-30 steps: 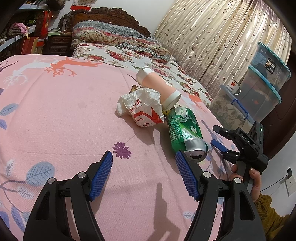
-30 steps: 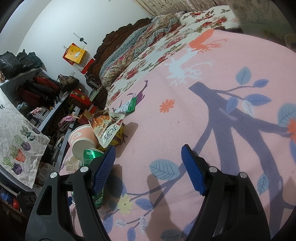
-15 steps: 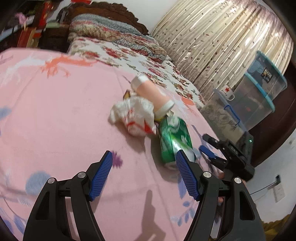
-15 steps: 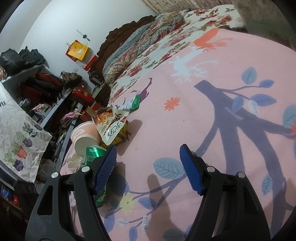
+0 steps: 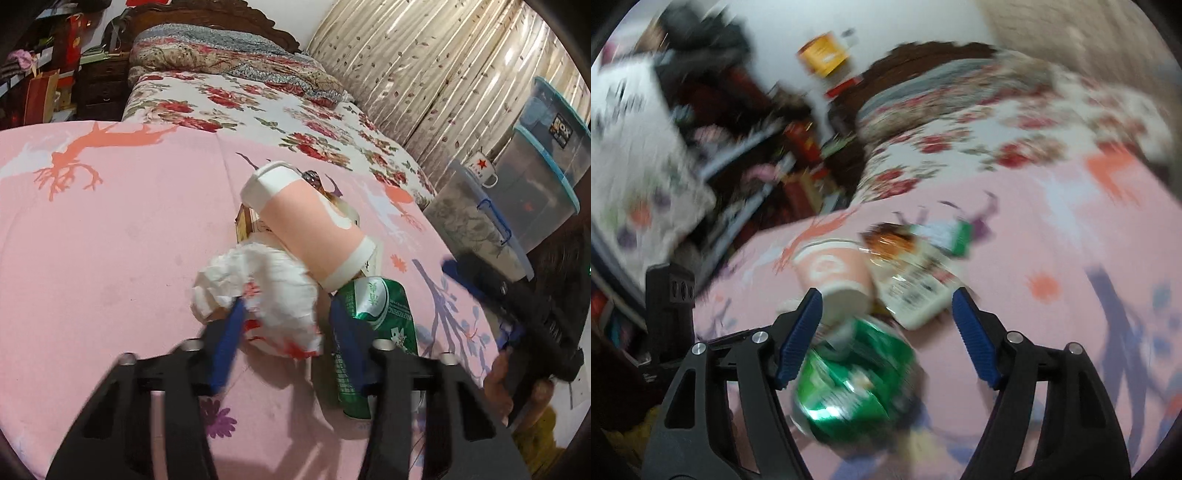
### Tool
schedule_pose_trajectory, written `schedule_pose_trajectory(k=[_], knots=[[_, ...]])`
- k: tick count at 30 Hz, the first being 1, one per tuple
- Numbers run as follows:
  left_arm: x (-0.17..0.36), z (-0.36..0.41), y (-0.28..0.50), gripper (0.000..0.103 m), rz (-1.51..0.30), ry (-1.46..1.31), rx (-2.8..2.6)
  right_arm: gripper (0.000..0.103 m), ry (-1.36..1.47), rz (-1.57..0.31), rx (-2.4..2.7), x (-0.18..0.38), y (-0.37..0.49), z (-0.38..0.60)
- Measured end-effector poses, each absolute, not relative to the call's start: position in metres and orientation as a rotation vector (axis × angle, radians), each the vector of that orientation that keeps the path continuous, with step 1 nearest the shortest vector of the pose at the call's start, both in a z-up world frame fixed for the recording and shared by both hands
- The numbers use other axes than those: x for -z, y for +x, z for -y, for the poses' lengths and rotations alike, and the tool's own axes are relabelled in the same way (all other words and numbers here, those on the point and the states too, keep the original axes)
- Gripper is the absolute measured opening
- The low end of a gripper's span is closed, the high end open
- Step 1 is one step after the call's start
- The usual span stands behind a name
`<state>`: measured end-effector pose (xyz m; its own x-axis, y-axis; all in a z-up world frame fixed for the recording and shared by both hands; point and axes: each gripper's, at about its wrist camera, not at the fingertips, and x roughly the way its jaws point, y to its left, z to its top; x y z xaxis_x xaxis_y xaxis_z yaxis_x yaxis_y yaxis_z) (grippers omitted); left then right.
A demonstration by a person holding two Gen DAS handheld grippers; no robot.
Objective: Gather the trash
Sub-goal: 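Grasp the white tissue with the left gripper while the right grasps the pink paper cup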
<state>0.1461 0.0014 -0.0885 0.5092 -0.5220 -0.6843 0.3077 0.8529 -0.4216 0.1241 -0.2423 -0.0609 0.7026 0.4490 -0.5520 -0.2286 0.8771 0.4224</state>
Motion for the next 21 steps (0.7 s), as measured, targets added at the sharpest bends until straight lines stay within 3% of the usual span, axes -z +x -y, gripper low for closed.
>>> schedule_pose_trajectory(k=[2,5,6,7,8,16,21], knots=[[0.090,-0.007,0.146,0.021,-0.908,-0.279,0.520,0.074,0.241,-0.731,-0.436,0.057,0.148,0.215],[0.086,-0.022,0.138,0.019,-0.886,-0.293,0.509,0.074,0.108,-0.809,-0.447,0.064,0.180,0.181],[0.085,-0.028,0.134,0.019,-0.883,-0.299,0.504,0.072,0.102,-0.842,-0.451,0.068,0.186,0.175],[0.084,-0.033,0.130,0.019,-0.883,-0.310,0.501,0.060,0.108,-0.894,-0.470,0.073,0.193,0.168],[0.082,-0.042,0.125,0.019,-0.879,-0.327,0.499,0.059,0.109,-0.933,-0.500,0.075,0.195,0.159],[0.081,-0.128,0.072,0.019,-0.847,-0.436,0.387,0.059,-0.095,-0.956,-0.724,0.067,0.138,0.078],[0.082,-0.152,0.054,0.020,-0.831,-0.475,0.345,0.064,-0.039,-0.970,-0.702,0.066,0.132,0.077]])
